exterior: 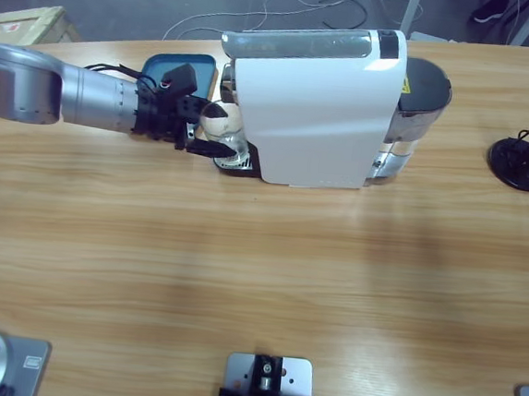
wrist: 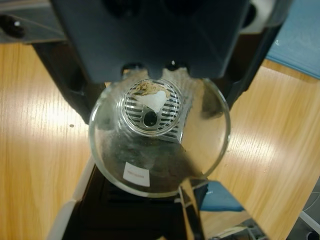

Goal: Pour coffee

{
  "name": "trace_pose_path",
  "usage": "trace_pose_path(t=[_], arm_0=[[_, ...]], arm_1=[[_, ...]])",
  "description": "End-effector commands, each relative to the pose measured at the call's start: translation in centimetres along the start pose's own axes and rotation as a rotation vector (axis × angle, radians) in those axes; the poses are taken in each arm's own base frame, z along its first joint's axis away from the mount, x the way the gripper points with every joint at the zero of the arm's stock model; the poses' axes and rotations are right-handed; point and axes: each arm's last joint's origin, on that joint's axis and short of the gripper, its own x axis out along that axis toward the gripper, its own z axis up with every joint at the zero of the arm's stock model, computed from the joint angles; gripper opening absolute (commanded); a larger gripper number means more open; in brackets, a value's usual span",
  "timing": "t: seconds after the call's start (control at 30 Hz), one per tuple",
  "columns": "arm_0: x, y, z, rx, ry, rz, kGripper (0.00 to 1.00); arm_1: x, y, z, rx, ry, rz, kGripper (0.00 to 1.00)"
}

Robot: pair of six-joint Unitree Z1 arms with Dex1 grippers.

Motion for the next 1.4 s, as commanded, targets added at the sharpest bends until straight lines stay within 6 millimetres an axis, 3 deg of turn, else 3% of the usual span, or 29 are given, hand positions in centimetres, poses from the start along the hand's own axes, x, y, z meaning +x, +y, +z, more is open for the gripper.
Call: trace_pose_path(t=[0.03,0.13,0.2,0.3,0.4,0.47,0.5,0.57,0.6,0.67,0.83,0.97,1.23,1.4], arm_0=[[1.1,-0.7,-1.7,-0.03,0.046,-0.038,0.982],[-0.8,-0.8,-1.9,-0.044,0.026,-0.019,0.982],[-3.3,-1.3,-1.9,-0.073,-0.002,0.007,0.982],[-7.4,-3.5,-1.6,-0.098,-0.018,0.072,0.982],[-11.8,-6.3,-0.2,-0.17,0.025,0.28,0.992],[-13.0,-7.6,0.7,-0.296,0.068,0.328,0.991],[-13.4,-8.3,0.8,-0.35,0.115,0.335,0.991],[-13.6,-9.2,0.8,-0.433,0.145,0.319,0.988],[-13.7,-9.8,1.1,-0.441,0.144,0.303,0.987],[-13.6,-10.5,1.9,-0.434,0.125,0.273,0.979],[-13.6,-10.3,3.1,-0.418,0.092,0.273,0.976],[-13.4,-10.4,2.9,-0.413,0.08,0.261,0.987],[-12.7,-10.1,2.6,-0.418,0.098,0.268,0.987],[-12.4,-10.0,2.5,-0.421,0.107,0.263,0.987]], arm_1=[[1.0,0.4,0.0,-0.022,0.03,-0.007,1.0],[1.1,0.5,0.1,-0.022,0.031,-0.005,1.0],[1.2,0.6,0.3,-0.019,0.021,-0.001,1.0],[1.1,0.8,1.5,-0.008,-0.012,0.001,1.0],[1.3,0.8,4.8,0.044,-0.043,-0.052,1.0],[2.0,0.1,8.1,0.094,-0.056,-0.101,0.982],[2.6,-0.3,9.8,0.116,-0.059,-0.114,0.919],[4.5,-1.6,13.6,0.167,-0.018,-0.102,0.585],[5.4,-2.1,15.0,0.183,0.004,-0.096,0.53],[7.5,-2.8,17.3,0.187,0.013,-0.094,0.0],[13.9,-2.5,20.8,0.111,0.148,-0.125,0.0],[17.2,-2.1,21.9,0.099,0.228,-0.08,0.0],[20.2,-2.2,22.0,0.1,0.301,-0.067,0.0],[20.3,-2.6,21.9,0.103,0.311,-0.081,0.0]])
